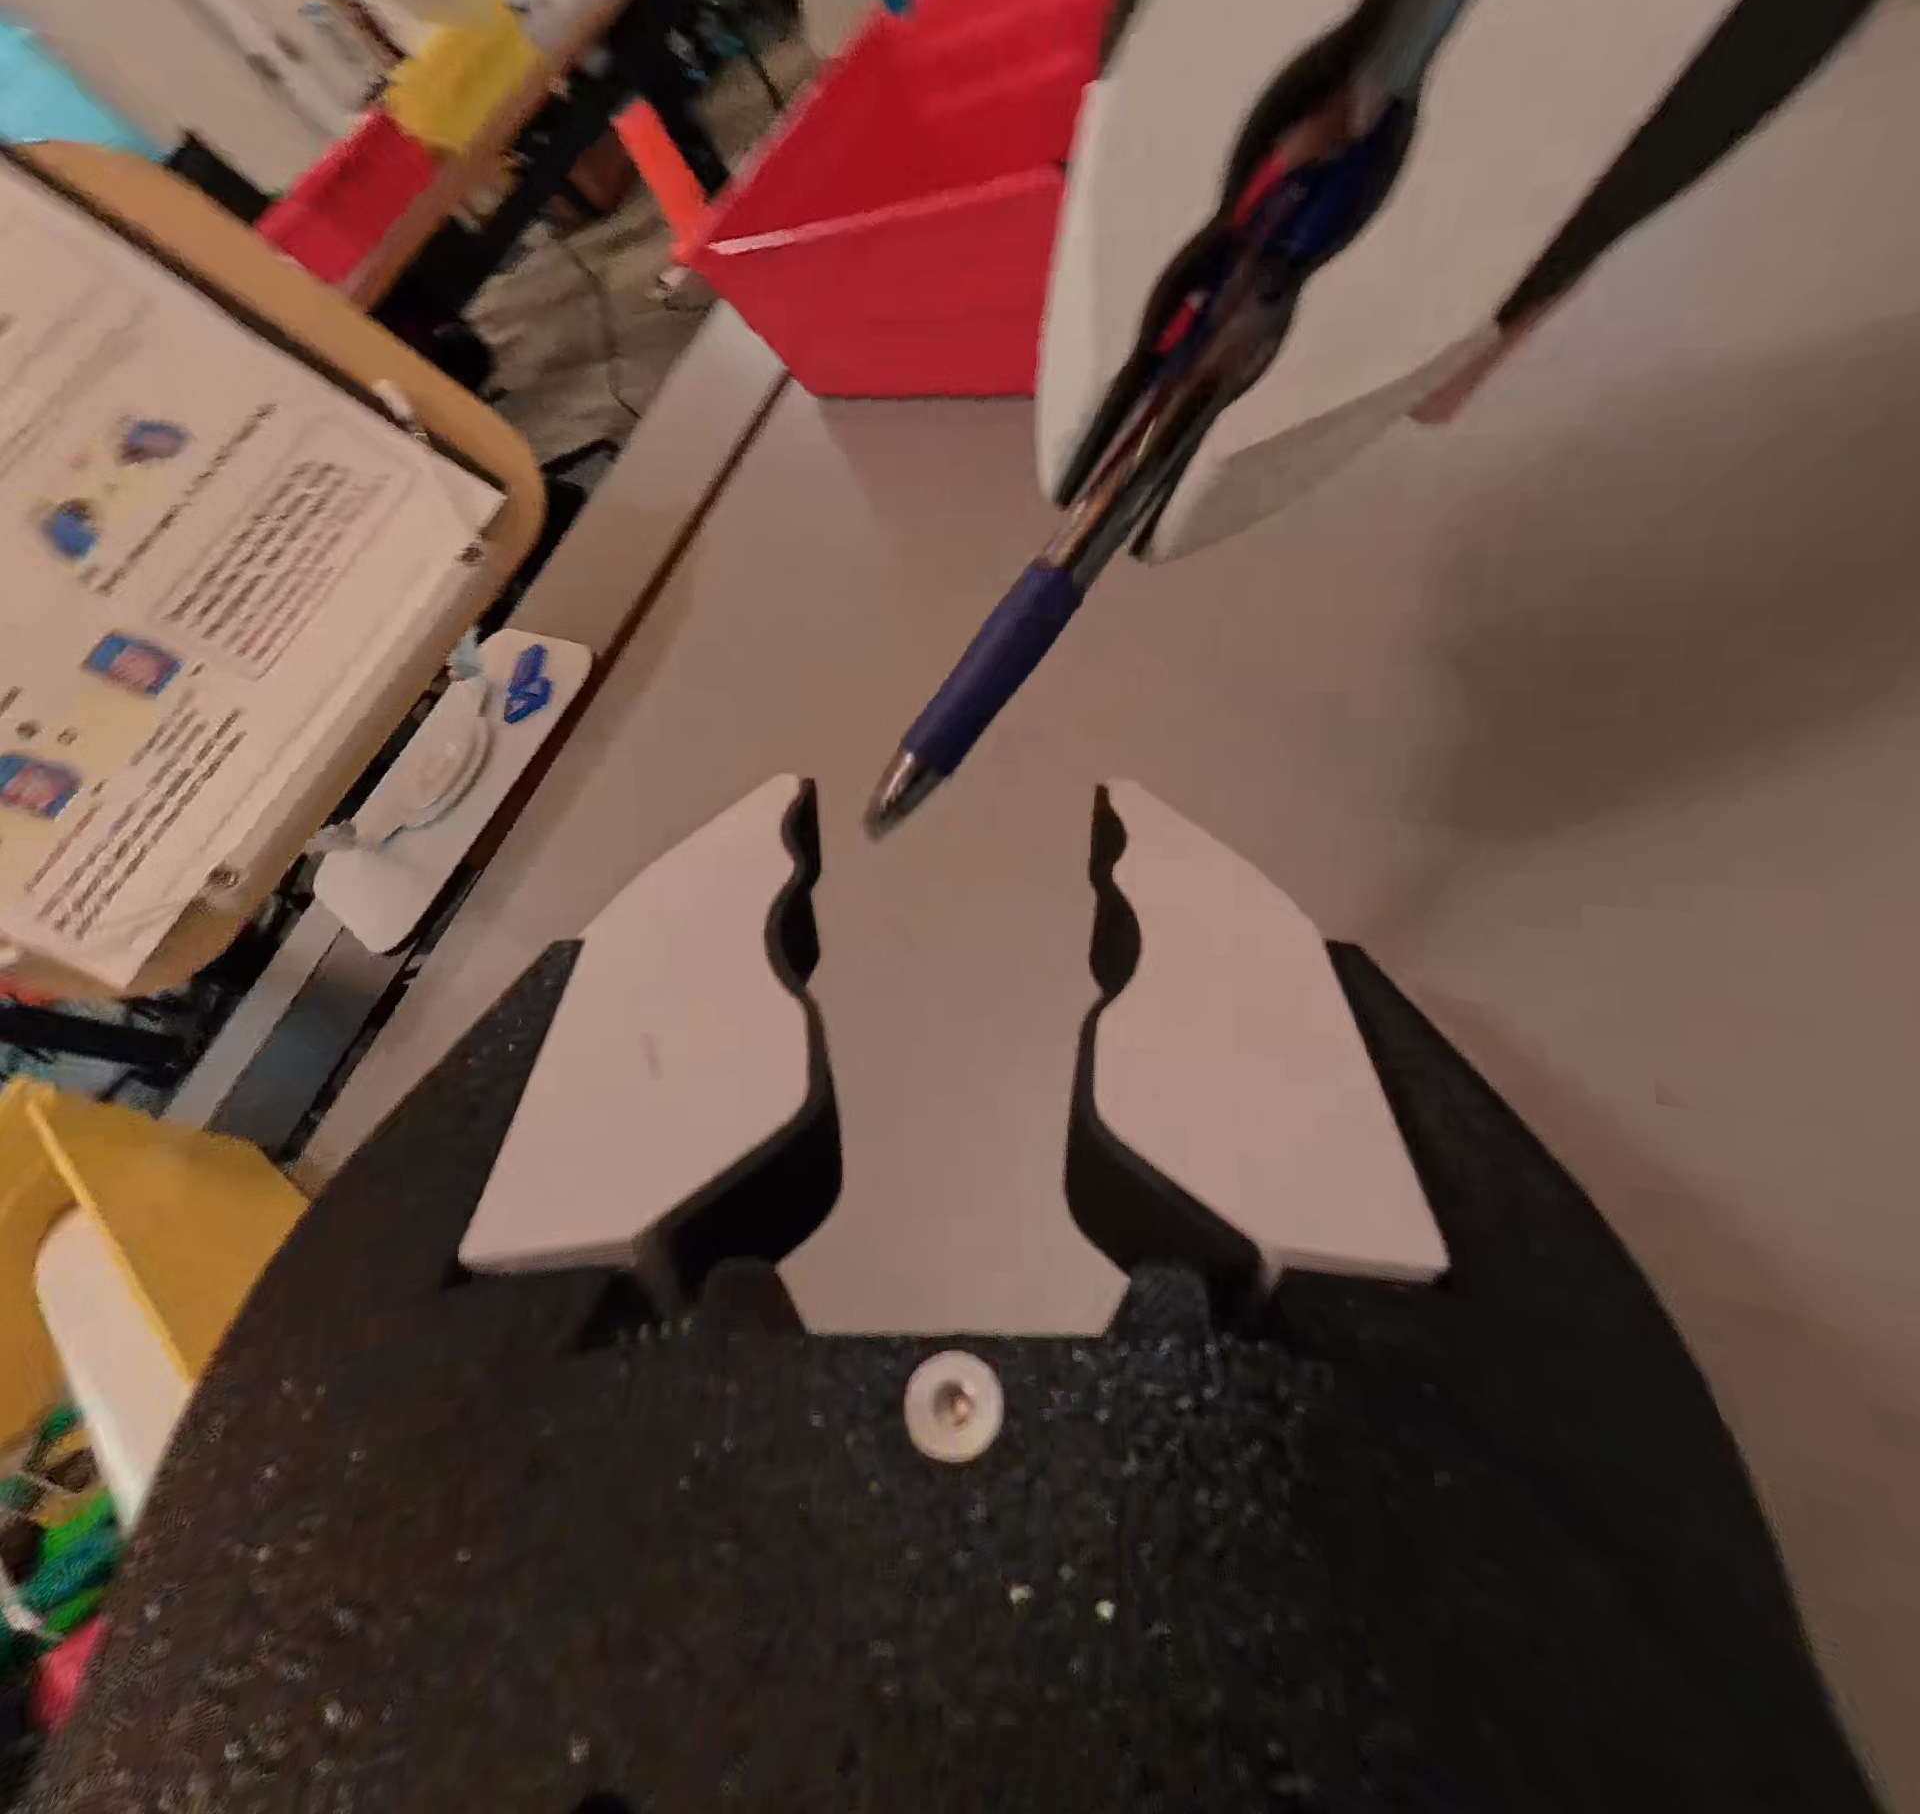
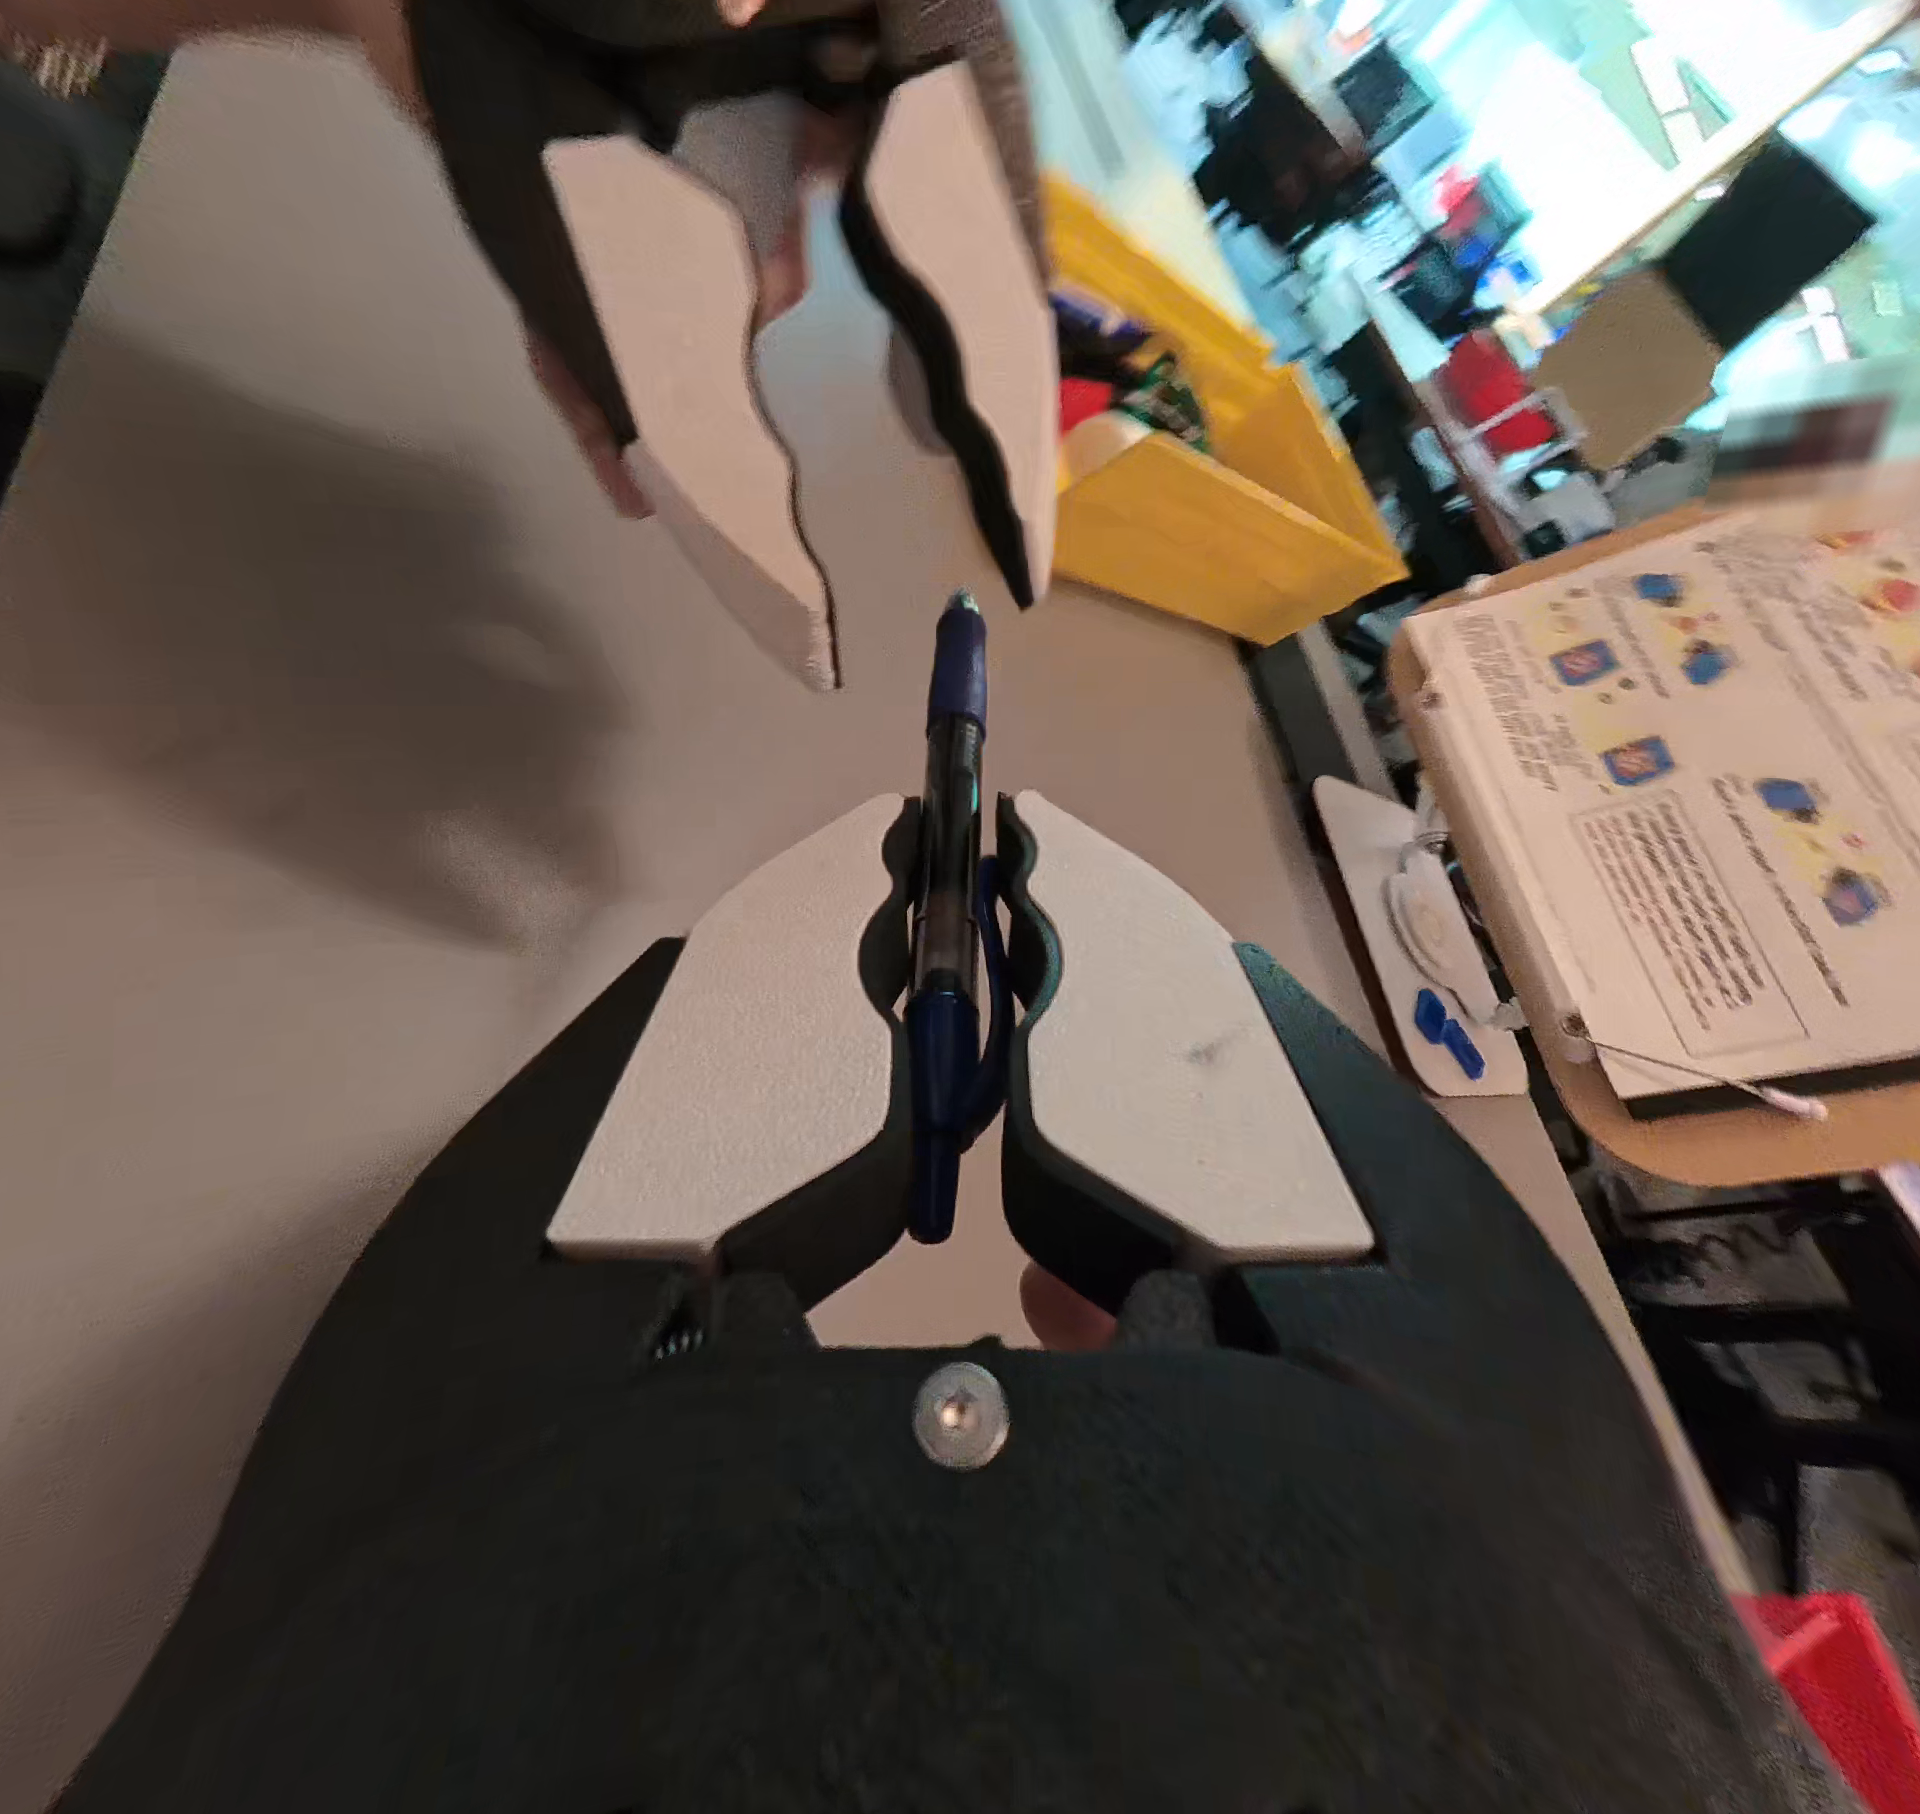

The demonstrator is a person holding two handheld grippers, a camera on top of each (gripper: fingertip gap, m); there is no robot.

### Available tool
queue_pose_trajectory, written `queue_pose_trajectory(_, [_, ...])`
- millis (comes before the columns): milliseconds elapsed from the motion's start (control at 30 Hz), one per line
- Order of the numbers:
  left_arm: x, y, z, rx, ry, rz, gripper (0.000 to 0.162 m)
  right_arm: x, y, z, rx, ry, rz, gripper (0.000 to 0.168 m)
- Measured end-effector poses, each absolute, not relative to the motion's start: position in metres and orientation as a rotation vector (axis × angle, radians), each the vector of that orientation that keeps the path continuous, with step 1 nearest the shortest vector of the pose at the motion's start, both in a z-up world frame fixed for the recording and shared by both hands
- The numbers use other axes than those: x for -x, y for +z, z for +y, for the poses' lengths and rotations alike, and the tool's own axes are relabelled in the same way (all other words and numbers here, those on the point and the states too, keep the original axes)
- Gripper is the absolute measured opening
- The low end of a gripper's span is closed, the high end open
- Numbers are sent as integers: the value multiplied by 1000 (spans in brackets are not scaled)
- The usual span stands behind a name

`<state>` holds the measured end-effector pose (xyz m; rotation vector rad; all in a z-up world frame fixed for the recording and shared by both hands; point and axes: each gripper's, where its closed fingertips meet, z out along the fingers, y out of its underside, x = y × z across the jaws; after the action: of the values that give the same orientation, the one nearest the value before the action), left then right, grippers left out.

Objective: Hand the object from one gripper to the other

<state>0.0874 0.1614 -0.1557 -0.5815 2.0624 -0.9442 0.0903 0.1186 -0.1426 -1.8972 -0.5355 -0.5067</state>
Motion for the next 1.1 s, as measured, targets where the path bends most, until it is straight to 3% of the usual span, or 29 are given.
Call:
queue_pose_trajectory(33, [-91, -147, 164, 641, -1019, 2004, 51, -92, -132, 117, 1841, -464, -473, 14])
queue_pose_trajectory(133, [-91, -126, 152, 781, -1399, 1878, 51, -94, -92, 113, 1598, -242, -245, 14])
queue_pose_trajectory(267, [-82, -111, 115, 849, -1933, 1803, 28, -96, -57, 110, 1273, 60, -26, 13])
queue_pose_trajectory(333, [-80, -106, 102, 868, -2120, 1719, 18, -91, -50, 111, 1152, 247, 44, 13])
queue_pose_trajectory(467, [-74, -97, 88, 915, -2421, 1635, 13, -78, -53, 118, 1055, 449, 55, 13])
queue_pose_trajectory(833, [-63, -85, 89, 767, -2604, 1500, 17, -52, -62, 126, 1152, 341, -140, 13])
queue_pose_trajectory(1100, [-66, -68, 120, 723, -2398, 1414, 29, -73, -59, 116, 1187, 130, -138, 13])
